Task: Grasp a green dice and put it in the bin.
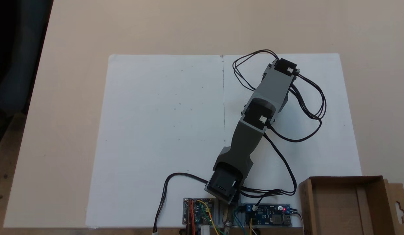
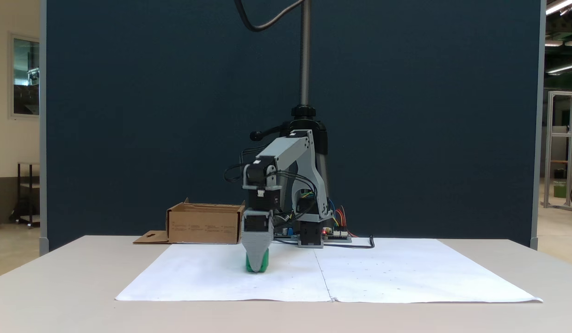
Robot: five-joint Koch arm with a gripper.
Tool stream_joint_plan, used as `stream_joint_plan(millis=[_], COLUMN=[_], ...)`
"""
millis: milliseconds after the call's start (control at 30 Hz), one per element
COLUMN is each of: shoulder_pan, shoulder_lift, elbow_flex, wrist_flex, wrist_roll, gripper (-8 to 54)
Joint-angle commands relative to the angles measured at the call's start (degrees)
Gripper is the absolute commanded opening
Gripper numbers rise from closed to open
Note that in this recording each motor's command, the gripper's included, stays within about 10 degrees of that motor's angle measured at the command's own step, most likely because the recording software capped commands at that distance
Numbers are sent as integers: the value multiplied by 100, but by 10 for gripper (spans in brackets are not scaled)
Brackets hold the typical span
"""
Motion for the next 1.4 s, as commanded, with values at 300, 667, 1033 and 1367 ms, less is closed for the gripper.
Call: stream_joint_plan(millis=[300,667,1033,1367], shoulder_pan=[1143,3322,5801,7603], shoulder_lift=[2540,2689,2197,1450], elbow_flex=[-193,-923,-1406,-1406], wrist_flex=[-97,-97,-387,-149], wrist_roll=[1125,1134,896,53], gripper=[121,121,121,121])
